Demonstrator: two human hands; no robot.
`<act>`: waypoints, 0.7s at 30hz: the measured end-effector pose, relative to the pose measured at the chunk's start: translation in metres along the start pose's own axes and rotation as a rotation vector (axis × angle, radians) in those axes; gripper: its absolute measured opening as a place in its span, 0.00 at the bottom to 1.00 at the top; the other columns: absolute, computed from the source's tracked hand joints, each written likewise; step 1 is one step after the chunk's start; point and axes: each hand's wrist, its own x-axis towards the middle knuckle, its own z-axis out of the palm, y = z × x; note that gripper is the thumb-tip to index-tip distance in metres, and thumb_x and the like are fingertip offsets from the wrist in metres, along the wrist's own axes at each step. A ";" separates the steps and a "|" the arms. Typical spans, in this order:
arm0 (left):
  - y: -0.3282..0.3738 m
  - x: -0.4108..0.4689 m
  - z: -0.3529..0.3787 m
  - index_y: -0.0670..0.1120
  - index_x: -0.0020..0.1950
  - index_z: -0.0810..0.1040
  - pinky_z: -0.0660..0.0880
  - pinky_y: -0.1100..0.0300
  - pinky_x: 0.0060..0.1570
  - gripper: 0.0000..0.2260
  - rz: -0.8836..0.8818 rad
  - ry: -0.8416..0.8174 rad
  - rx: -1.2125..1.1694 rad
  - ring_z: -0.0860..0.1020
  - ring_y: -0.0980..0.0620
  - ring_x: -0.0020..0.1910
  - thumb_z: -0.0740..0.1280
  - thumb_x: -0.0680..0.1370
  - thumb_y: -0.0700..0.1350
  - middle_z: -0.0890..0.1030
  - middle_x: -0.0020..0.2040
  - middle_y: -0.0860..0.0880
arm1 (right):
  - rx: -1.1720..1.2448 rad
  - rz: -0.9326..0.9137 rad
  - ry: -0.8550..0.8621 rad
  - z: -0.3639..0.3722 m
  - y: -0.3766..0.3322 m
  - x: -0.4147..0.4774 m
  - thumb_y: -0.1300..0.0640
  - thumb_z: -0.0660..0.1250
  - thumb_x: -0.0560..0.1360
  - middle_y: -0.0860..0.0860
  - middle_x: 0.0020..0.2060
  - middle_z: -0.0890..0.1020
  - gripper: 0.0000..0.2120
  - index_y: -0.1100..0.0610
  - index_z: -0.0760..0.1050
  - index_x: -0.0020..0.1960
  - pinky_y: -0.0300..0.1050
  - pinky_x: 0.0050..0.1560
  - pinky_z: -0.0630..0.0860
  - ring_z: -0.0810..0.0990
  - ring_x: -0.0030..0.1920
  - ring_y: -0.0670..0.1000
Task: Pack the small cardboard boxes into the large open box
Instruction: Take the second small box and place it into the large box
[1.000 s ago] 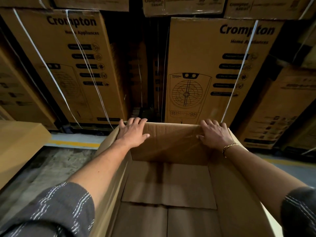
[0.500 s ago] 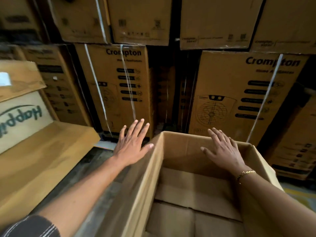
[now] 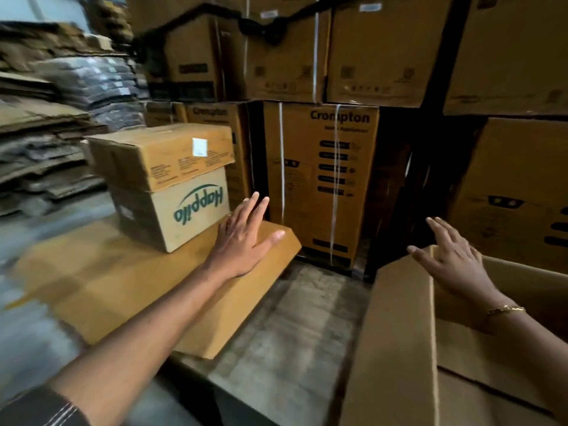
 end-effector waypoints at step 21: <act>-0.336 0.004 -0.159 0.57 0.76 0.67 0.65 0.52 0.69 0.43 -0.505 0.215 -0.563 0.67 0.50 0.74 0.54 0.66 0.78 0.68 0.76 0.53 | 0.872 -0.028 -0.322 0.138 -0.376 0.140 0.21 0.69 0.58 0.50 0.81 0.57 0.58 0.42 0.54 0.80 0.67 0.70 0.67 0.62 0.78 0.59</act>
